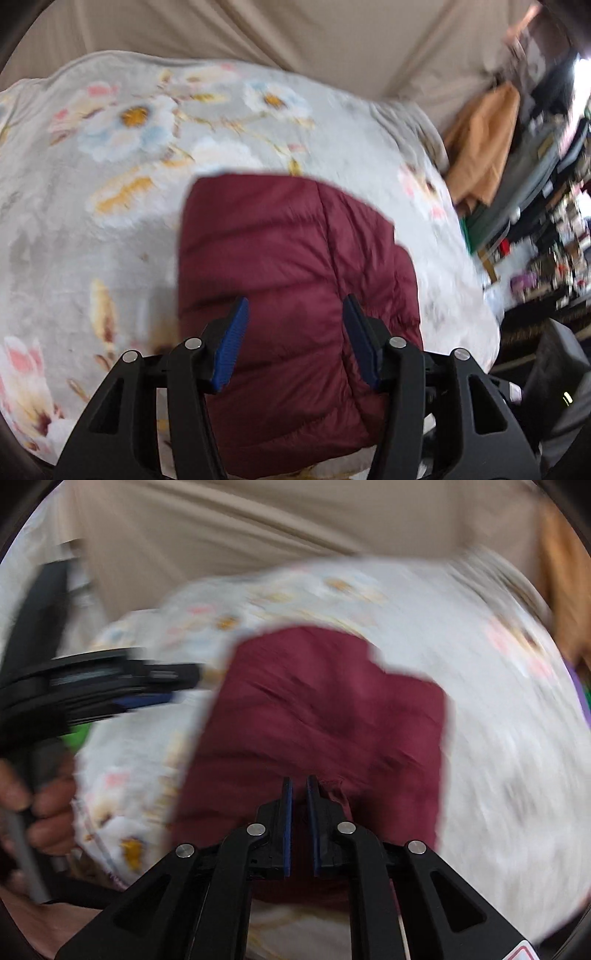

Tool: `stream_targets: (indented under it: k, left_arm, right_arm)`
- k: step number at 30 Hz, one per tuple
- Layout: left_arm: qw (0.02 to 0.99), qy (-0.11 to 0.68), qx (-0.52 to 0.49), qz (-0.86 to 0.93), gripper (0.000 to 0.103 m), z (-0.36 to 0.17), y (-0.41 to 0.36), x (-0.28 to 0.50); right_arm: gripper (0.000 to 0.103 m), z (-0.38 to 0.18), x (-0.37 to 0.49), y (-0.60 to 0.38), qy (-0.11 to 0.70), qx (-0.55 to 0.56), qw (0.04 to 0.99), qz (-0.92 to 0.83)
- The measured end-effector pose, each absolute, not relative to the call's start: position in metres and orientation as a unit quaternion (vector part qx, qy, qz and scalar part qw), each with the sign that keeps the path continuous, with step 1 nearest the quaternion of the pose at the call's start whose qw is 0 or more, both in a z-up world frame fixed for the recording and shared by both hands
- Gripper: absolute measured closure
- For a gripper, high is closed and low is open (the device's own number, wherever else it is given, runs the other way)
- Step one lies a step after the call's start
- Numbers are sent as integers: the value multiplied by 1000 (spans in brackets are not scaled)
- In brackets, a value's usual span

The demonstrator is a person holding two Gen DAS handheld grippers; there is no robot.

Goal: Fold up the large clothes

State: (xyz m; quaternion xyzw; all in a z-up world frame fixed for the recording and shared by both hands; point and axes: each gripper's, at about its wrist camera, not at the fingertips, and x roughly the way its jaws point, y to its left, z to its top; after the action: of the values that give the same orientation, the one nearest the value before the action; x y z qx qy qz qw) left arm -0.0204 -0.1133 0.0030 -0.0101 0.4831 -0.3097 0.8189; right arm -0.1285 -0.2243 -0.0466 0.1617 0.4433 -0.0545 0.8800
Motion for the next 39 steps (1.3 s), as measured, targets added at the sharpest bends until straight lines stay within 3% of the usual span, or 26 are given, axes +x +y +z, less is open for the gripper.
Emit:
stream_targets:
  k: [2,7,11,13,15,21,25,27,34,39]
  left_arm:
    - [809,492,12,-321,52,-13,-129,-27]
    - [793,499,112,-330,50,-57,-171,-39]
    - [793,485,186,-319,43,-82,-193,-49]
    - [791,493,177,-317,43,-86,-192,-46]
    - [787,502,164,-318,43,-84,-188,-42]
    - [788,520,85,-319,43,-63,-166,-36]
    - [795,516,68,-311,43,-50,-149,-39]
    - [801,513,61,-303,43,-45,-140,-43]
    - [808,510,67,-288,42,-47,-135,-45]
    - [807,514,105,-272,42,-56,-147,-43]
  right_arm:
    - [103,-79,-141,-247,477,191,853,-87]
    - [103,-132,-152,-246,529,203,820,-83]
    - [103,-139,-152,-245,535,217,812,-84]
    - [103,-114,-160,-263,510,266,811,-105]
    - [90,-74,-165,-278,456,295,833,-107]
    - [90,-4,-97,-283,395,246,883,-50]
    - [94,-29,-50,-298,411,224,882,-56]
    - [103,-50,-36,-310,427,245,867,-78]
    - [103,-136,-31,-336,470,286,830,-92]
    - [103,-126,-30,-333,484,284,820,-115]
